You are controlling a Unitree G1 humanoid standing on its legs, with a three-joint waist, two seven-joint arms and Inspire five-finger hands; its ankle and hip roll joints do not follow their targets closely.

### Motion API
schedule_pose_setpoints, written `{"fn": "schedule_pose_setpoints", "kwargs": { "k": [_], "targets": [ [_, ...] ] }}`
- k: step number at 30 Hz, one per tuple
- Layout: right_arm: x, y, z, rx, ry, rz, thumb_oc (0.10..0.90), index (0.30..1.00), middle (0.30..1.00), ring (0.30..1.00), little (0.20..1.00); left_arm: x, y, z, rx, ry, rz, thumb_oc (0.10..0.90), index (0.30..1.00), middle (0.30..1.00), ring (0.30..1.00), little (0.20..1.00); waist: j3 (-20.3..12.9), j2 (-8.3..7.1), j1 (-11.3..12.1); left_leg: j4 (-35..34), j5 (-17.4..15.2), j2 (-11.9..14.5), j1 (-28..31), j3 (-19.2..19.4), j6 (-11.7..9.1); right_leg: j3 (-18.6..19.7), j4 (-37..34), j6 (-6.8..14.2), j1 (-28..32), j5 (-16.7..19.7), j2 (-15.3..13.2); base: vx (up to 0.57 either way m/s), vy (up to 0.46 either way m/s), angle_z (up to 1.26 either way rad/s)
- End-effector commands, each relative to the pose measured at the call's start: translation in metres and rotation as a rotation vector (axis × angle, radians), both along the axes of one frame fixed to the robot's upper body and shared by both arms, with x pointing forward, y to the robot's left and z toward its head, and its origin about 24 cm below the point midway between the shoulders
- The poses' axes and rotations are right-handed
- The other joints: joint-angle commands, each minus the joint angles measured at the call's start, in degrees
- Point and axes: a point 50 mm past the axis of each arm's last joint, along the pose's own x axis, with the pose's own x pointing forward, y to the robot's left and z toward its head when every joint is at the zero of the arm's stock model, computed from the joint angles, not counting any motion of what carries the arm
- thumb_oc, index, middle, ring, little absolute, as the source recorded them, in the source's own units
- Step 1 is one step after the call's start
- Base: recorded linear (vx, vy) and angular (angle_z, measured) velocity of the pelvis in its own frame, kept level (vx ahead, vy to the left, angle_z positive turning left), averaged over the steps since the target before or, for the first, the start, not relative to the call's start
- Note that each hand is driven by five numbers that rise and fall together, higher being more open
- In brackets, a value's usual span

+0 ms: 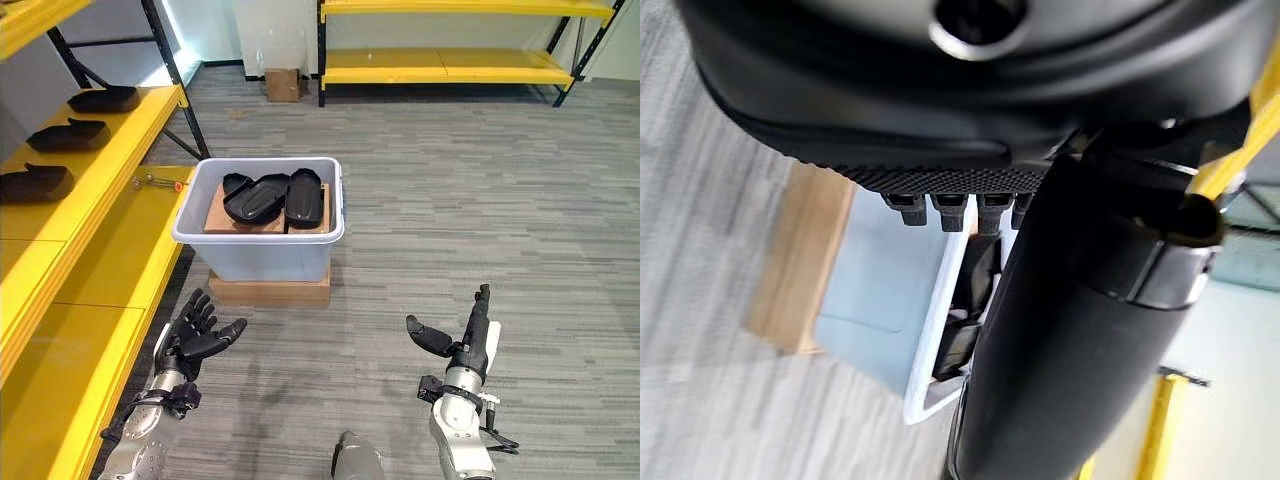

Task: Move parts from the plastic box to the shelf.

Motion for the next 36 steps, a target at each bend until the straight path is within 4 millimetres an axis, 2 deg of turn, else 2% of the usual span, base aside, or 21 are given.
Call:
{"fn": "schedule_pose_setpoints", "kwargs": {
  "k": [1,2,3,5,6,7,8,10,11,12,13,16,18,21,24,28,30,31,32,36],
  "targets": [
    [0.011,0.000,0.043,-0.092,-0.238,0.086,0.900,1.000,1.000,1.000,1.000,0.020,0.002,0.051,0.029,-0.312,-0.026,0.900,1.000,1.000,1.000,1.000,-3.54,-1.07,0.26,23.53,5.12,-5.10,0.71,4.50,1.17,-2.09,-13.82,-3.01,8.26,1.15,6.47,0.09,-0.066,0.05],
    [0.011,0.001,0.043,-0.087,-0.236,0.101,0.900,1.000,1.000,1.000,1.000,0.021,0.001,0.053,0.031,-0.323,-0.040,0.900,1.000,1.000,1.000,1.000,-2.89,-1.39,0.69,25.33,3.40,-4.99,-2.71,4.94,2.25,-1.69,-14.14,-2.94,9.70,1.01,6.78,0.14,-0.003,0.16],
    [0.010,0.002,0.041,-0.071,-0.231,0.117,0.900,1.000,1.000,1.000,1.000,0.020,0.003,0.053,0.038,-0.331,-0.042,0.900,1.000,1.000,1.000,1.000,-1.97,-1.87,1.14,23.51,1.42,-4.45,-5.03,5.60,3.78,-0.73,-14.18,-2.33,11.23,0.95,6.61,0.12,0.087,0.06],
    [0.011,0.002,0.042,-0.062,-0.224,0.135,0.900,1.000,1.000,1.000,1.000,0.019,0.004,0.055,0.041,-0.336,-0.034,0.900,1.000,1.000,1.000,1.000,-1.28,-2.30,1.28,18.87,0.72,-2.99,-5.81,6.56,4.90,0.03,-14.22,-1.75,12.51,1.01,6.23,0.10,0.181,-0.08],
    [0.011,0.002,0.042,-0.070,-0.214,0.152,0.900,1.000,1.000,1.000,1.000,0.018,0.007,0.056,0.037,-0.338,-0.017,0.900,1.000,1.000,1.000,1.000,-0.74,-2.74,1.46,12.87,1.12,-1.85,-6.41,7.33,5.53,0.95,-14.38,-1.13,13.77,1.11,5.65,0.11,0.241,-0.01],
    [0.011,0.002,0.042,-0.071,-0.210,0.156,0.900,1.000,1.000,1.000,1.000,0.017,0.009,0.056,0.036,-0.337,-0.010,0.900,1.000,1.000,1.000,1.000,-0.60,-2.73,1.61,9.99,1.70,-1.60,-6.72,7.20,5.49,1.27,-14.43,-0.89,14.27,1.06,5.48,0.19,0.351,0.01],
    [0.010,0.003,0.040,-0.073,-0.200,0.163,0.900,1.000,1.000,1.000,1.000,0.015,0.012,0.055,0.029,-0.332,0.003,0.900,1.000,1.000,1.000,1.000,-0.32,-2.56,2.24,3.28,3.74,-1.37,-7.46,5.75,4.94,2.27,-14.54,-0.37,15.61,0.76,5.28,0.19,0.291,0.06],
    [0.009,0.004,0.038,-0.076,-0.189,0.169,0.900,1.000,1.000,1.000,1.000,0.012,0.017,0.052,0.022,-0.325,0.017,0.900,1.000,1.000,1.000,1.000,-0.02,-2.44,2.94,-2.46,6.37,-0.72,-7.63,4.07,4.12,3.12,-14.67,0.10,17.02,0.31,5.07,0.19,0.238,-0.04],
    [0.009,0.004,0.037,-0.076,-0.183,0.176,0.900,1.000,1.000,1.000,1.000,0.009,0.021,0.050,0.019,-0.318,0.030,0.900,1.000,1.000,1.000,1.000,0.14,-2.22,3.51,-6.39,9.29,0.49,-7.98,3.81,4.16,3.35,-14.96,0.01,17.47,0.87,5.15,0.19,0.208,-0.17],
    [0.008,0.004,0.036,-0.076,-0.176,0.189,0.900,1.000,1.000,1.000,1.000,0.006,0.026,0.046,0.018,-0.309,0.046,0.900,1.000,1.000,1.000,1.000,0.19,-2.11,3.86,-8.70,10.83,1.54,-7.83,3.10,3.59,3.70,-14.97,0.29,18.16,0.55,5.08,0.37,0.343,-0.28],
    [0.006,0.005,0.034,-0.076,-0.161,0.221,0.900,1.000,1.000,1.000,1.000,0.000,0.033,0.041,0.020,-0.295,0.072,0.900,1.000,1.000,1.000,1.000,0.02,-2.12,3.98,-13.09,13.17,3.72,-7.24,2.67,1.91,4.15,-15.05,1.06,19.49,-0.45,4.50,0.37,0.308,-0.27],
    [0.001,0.007,0.030,-0.067,-0.133,0.268,0.900,1.000,1.000,1.000,1.000,-0.005,0.039,0.036,0.024,-0.287,0.101,0.900,1.000,1.000,1.000,1.000,0.24,-2.07,3.92,-16.09,14.61,5.04,-6.99,3.02,1.14,4.21,-14.35,1.70,20.34,-1.18,3.77,0.33,0.341,-0.22],
    [0.000,0.007,0.026,-0.052,-0.112,0.278,0.900,1.000,1.000,1.000,1.000,-0.009,0.045,0.034,0.023,-0.282,0.119,0.900,1.000,1.000,1.000,1.000,0.33,-1.75,4.57,-16.83,13.42,4.61,-6.21,2.99,1.71,4.17,-13.14,2.15,20.30,-1.60,3.57,0.24,0.330,-0.17],
    [-0.006,0.004,0.023,-0.009,-0.110,0.252,0.900,1.000,1.000,1.000,1.000,-0.008,0.048,0.035,0.046,-0.276,0.118,0.900,1.000,1.000,1.000,1.000,0.25,-1.97,4.86,-15.34,10.81,3.05,-5.70,0.72,2.55,4.52,-10.09,2.68,19.25,-2.36,2.22,0.27,0.376,-0.27],
    [-0.012,0.002,0.019,0.015,-0.104,0.231,0.900,1.000,1.000,1.000,1.000,-0.005,0.045,0.038,0.081,-0.285,0.078,0.900,1.000,1.000,1.000,1.000,-0.04,-2.60,5.23,-12.95,7.76,0.38,-5.88,-0.14,3.74,4.29,-9.42,3.64,18.90,-1.79,1.06,0.23,0.301,-0.01],
    [-0.013,0.007,0.019,0.012,-0.112,0.240,0.900,1.000,1.000,1.000,1.000,-0.005,0.040,0.040,0.115,-0.290,0.038,0.900,1.000,1.000,1.000,1.000,-0.26,-3.35,5.53,-11.73,5.31,-2.91,-5.34,0.52,6.08,4.50,-8.40,5.29,19.28,-1.38,-1.22,0.24,0.338,0.07],
    [-0.012,0.008,0.019,0.015,-0.114,0.240,0.900,1.000,1.000,1.000,1.000,-0.005,0.040,0.040,0.119,-0.288,0.044,0.900,1.000,1.000,1.000,1.000,-0.50,-3.29,5.69,-11.72,5.11,-3.26,-5.43,0.73,6.42,4.65,-8.40,5.64,19.17,-0.79,-1.47,0.14,0.235,-0.01],
    [-0.009,0.010,0.020,0.025,-0.123,0.238,0.900,1.000,1.000,1.000,1.000,-0.005,0.045,0.042,0.137,-0.293,0.067,0.900,1.000,1.000,1.000,1.000,-0.65,-3.72,5.88,-11.57,3.93,-4.96,-4.99,1.42,7.68,4.61,-7.86,7.00,19.58,0.34,-2.93,0.12,0.222,-0.08],
    [-0.009,0.010,0.020,0.025,-0.125,0.239,0.900,1.000,1.000,1.000,1.000,-0.005,0.046,0.042,0.141,-0.296,0.067,0.900,1.000,1.000,1.000,1.000,-0.68,-3.77,5.93,-11.58,3.83,-5.13,-4.95,1.53,7.82,4.61,-7.84,7.13,19.61,0.49,-3.07,0.17,0.337,-0.21],
    [0.000,0.017,0.025,0.015,-0.160,0.230,0.900,1.000,1.000,1.000,1.000,0.000,0.051,0.058,0.232,-0.341,0.031,0.900,1.000,1.000,1.000,1.000,-1.39,-3.96,7.70,-11.89,1.85,-8.27,-4.75,3.48,10.29,2.17,-6.10,8.22,19.44,5.01,-5.83,0.10,0.276,-0.26]
  ]
}}
